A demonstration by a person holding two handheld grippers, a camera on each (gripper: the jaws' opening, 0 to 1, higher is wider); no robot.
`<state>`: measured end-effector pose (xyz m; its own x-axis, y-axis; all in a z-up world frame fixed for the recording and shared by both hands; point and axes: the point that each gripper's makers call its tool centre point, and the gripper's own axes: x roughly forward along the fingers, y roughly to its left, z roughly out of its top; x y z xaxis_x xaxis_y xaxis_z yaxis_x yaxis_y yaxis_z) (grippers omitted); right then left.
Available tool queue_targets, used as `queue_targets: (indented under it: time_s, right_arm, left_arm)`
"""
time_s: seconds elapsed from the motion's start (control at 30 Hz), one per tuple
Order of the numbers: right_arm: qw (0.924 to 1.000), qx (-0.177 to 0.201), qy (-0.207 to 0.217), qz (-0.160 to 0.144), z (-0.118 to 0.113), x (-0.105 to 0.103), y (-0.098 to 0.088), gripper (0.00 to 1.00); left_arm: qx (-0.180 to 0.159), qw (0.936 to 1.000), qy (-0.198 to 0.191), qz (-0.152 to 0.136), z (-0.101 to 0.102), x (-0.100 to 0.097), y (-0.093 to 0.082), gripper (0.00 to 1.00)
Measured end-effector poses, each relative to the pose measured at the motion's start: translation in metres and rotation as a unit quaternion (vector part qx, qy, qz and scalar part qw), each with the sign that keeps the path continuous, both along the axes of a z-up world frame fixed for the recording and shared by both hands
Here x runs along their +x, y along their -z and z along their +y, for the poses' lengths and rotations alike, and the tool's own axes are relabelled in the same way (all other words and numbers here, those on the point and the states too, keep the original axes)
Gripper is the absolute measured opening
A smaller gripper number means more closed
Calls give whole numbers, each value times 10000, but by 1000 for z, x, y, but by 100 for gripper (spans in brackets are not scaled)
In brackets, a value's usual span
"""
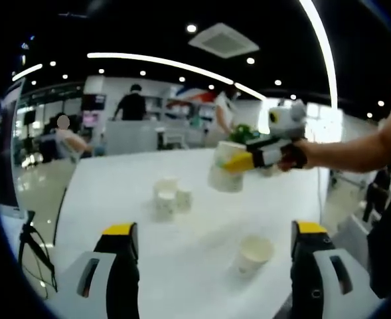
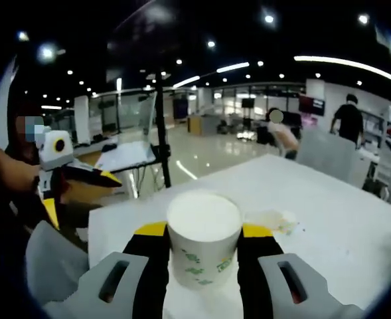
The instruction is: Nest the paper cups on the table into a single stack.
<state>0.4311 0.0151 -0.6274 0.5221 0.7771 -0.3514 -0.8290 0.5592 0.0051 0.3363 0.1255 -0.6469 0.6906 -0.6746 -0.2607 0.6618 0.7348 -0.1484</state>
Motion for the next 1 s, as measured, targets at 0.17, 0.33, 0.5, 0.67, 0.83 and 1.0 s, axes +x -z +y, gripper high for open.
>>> queue_targets:
  time_s: [0.17,0.33,0.5,0.67,0.83,1.0]
  right_arm:
    - [9999,17,-128,13,4,-13,-6,37]
    - [9998,4,-210,17,6,-25,-10,37]
    - [9996,1,-263,40,4,-37,-10,37]
    - [9996,65,-256,90,2,-47,-7,37]
    - [9995,140,-283,35,2,-58,-8,37]
    - [9979,239,-587,-151,8,-74,-12,37]
  left_arm:
    - [-92,9999,60,23,-7,-1,-1,93]
    - [-205,9996,148,89,-16,-1,1,92]
    - [-216,9993,291,101,-29,-3,3,90]
    - [-211,9986,456,164,-41,-6,9,88]
    - [-229,9978,582,236,-49,-10,12,85]
    - [-256,9970,676,277,-54,-14,14,81]
